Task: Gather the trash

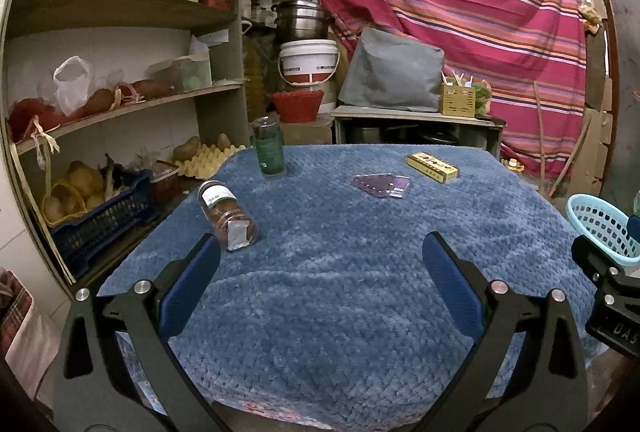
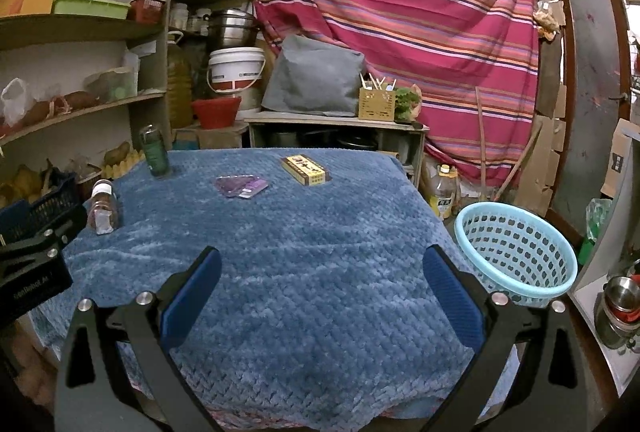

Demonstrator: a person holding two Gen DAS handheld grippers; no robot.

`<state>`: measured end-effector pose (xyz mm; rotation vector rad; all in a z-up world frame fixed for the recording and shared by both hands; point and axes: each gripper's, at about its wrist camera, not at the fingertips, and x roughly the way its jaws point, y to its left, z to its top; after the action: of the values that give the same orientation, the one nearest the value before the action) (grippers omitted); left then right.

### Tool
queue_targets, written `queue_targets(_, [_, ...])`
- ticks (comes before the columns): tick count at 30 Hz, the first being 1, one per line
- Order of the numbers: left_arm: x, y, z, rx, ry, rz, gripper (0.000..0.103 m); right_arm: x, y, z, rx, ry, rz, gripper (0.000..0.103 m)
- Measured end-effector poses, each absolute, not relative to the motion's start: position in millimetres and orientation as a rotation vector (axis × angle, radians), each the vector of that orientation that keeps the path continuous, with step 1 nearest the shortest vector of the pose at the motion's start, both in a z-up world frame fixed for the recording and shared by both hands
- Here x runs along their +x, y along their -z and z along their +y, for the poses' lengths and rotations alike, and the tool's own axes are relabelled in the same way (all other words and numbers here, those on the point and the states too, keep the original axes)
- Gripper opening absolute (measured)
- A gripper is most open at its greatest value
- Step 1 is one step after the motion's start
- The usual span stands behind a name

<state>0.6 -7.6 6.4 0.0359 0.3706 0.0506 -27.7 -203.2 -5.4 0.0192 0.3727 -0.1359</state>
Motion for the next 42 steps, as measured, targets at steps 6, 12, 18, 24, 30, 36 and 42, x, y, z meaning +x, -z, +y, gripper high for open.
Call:
queue_targets(6, [3.1, -5.7, -6.3, 0.033, -0.062, 0.367, 0.098, -27.1, 5.0, -202.7, 0.020, 0.136, 0.372, 0.098])
queue_targets(12, [4.9, -5.2, -5.8, 0.035, -0.070, 0.365, 0.098, -26.0, 4.8, -203.2, 0.020, 0.136, 0.377, 0.098])
queue_targets(18, [5.2, -6.6, -1.9, 0.031, -0.074, 0.358, 0.098, -23.3, 2.9, -200.8, 0.018, 0.130, 0.380, 0.098])
queue_targets(24, [5.4, -7.7, 0.0, 0.033, -0.085, 0.351, 0.098, -19.7, 4.1, -198.6, 0.013, 0.123, 0.381, 0.098])
queue_targets(30, [4.5, -8.4, -1.4, 0.041, -0.087, 0.341, 0.098, -19.3, 4.6, -198.3, 0.015, 0.122, 0.382, 0.098])
queue_targets(36, [4.5, -8.8, -1.6, 0.047, -0.089, 0.338, 0.098, -18.9, 5.0, -198.1, 0.015, 0.122, 0.384, 0.099])
queue_targets(42, [4.5, -8.7, -1.7, 0.046, -0.088, 0.338, 0.098, -19.2, 5.0, -198.4, 0.017, 0.122, 0.383, 0.098])
